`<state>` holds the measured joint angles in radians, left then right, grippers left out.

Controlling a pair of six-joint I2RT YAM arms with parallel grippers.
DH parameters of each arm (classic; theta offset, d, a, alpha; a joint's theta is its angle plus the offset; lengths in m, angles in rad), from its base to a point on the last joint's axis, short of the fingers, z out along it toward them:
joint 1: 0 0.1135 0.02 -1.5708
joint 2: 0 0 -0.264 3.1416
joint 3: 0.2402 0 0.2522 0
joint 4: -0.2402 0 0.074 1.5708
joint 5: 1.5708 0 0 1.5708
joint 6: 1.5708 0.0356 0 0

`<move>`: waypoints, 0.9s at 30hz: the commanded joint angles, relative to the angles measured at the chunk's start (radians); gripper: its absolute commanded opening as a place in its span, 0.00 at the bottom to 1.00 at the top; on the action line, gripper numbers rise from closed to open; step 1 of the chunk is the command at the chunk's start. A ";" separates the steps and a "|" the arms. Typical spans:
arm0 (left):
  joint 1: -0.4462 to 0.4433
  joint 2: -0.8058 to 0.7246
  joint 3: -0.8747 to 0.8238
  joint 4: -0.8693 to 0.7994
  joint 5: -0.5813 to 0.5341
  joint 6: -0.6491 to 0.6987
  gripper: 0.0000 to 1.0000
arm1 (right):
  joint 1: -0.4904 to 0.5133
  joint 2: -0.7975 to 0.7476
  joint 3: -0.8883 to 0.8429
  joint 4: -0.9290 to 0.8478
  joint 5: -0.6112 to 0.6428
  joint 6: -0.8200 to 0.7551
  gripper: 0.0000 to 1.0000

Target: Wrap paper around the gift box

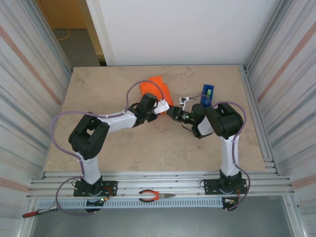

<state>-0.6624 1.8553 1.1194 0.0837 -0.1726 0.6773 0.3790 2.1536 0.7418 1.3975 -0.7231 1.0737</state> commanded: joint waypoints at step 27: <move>0.011 0.032 -0.018 -0.106 0.005 -0.022 0.31 | 0.024 -0.099 -0.005 -0.078 -0.038 0.000 0.00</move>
<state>-0.6624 1.8553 1.1198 0.0834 -0.1730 0.6773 0.3939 2.0598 0.7116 1.3319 -0.7422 1.0912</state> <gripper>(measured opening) 0.317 0.061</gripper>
